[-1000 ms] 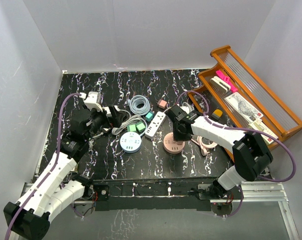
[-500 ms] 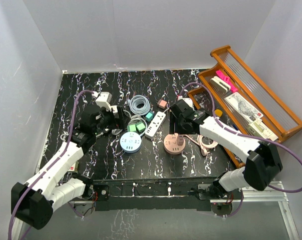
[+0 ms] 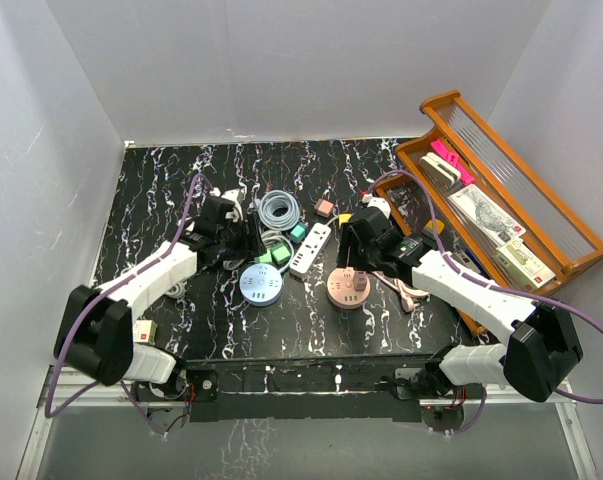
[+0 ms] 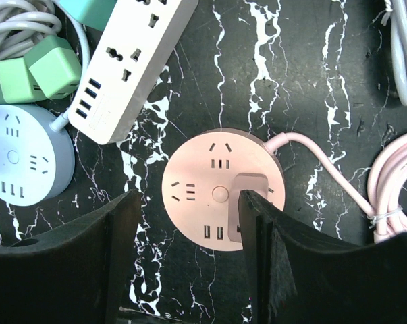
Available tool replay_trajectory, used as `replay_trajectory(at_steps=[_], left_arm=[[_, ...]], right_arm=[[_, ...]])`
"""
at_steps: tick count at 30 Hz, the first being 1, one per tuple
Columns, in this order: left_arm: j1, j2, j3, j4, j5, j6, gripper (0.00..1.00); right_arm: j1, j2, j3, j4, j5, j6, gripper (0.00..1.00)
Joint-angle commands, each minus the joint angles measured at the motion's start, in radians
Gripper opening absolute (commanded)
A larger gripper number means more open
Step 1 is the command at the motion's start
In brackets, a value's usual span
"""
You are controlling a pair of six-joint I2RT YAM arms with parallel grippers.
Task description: Insert the plug
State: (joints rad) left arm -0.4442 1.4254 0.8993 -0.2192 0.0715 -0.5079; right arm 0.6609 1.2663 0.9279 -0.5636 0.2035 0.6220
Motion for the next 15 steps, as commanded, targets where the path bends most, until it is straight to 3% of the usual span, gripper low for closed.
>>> replay_trajectory(at_steps=[1, 8, 15], left_arm=[[-0.023, 0.084, 0.112, -0.099, -0.102, -0.079, 0.52], [-0.062, 0.17, 0.172, -0.152, -0.142, -0.115, 0.52], [-0.068, 0.199, 0.173, -0.072, -0.086, 0.068, 0.51]], right_arm=[[-0.004, -0.022, -0.006, 0.089, -0.011, -0.02, 0.56], [-0.004, -0.026, -0.057, 0.149, -0.049, -0.02, 0.56], [-0.004, -0.007, -0.059, 0.148, -0.055, -0.028, 0.56]])
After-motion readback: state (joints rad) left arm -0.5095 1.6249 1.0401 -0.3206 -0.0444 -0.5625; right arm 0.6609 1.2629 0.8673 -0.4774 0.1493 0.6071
